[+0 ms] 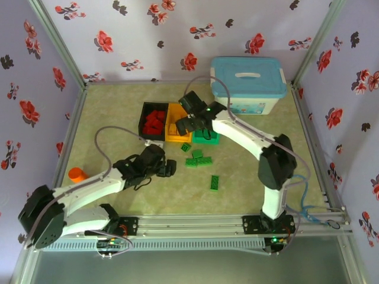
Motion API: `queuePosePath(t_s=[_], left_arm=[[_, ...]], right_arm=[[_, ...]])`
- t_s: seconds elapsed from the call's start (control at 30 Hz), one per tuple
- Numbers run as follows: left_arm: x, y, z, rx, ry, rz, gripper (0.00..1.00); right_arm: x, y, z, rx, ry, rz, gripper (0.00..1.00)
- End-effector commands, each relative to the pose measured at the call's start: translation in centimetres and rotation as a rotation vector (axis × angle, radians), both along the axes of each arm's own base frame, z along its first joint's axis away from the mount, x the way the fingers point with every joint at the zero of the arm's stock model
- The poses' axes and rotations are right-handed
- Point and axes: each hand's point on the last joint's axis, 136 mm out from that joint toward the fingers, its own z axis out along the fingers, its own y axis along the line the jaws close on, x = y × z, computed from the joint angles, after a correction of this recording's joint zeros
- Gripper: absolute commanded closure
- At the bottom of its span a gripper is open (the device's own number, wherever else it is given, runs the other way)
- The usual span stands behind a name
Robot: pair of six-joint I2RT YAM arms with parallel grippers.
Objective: Sort the legos into containers by color
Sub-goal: Place the lego in the container, then pick up the lego from the center of the table.
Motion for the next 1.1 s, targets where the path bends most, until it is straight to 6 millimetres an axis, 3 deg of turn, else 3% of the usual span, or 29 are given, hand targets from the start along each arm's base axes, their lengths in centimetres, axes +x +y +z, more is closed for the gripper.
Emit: queuePosePath(t_s=[0.0, 0.33, 0.57, 0.77, 1.07], left_arm=[[2.2, -3.2, 1.7, -0.006, -0.060, -0.083, 0.12], [7.4, -7.4, -1.7, 0.054, 0.036, -0.173, 0.18], [10.1, -8.4, -3.9, 0.094, 0.080, -0.168, 0.23], [11.2, -8.7, -4.9, 0.093, 0.109, -0.167, 0.29], [11.1, -9.1, -6.5, 0.093, 0.159, -0.178, 0.35]], right_arm=[[-0.8, -0.6, 2.5, 0.114, -0.068, -0.036, 0.03], [-4.7, -5.2, 2.4, 0.175, -0.100, -0.089, 0.05], [-6.0, -7.3, 1.6, 0.191, -0.106, -0.114, 0.09], [-6.4, -8.5, 0.6, 0.190, -0.102, -0.132, 0.11], [-6.7, -9.5, -0.3, 0.209, -0.091, -0.157, 0.13]])
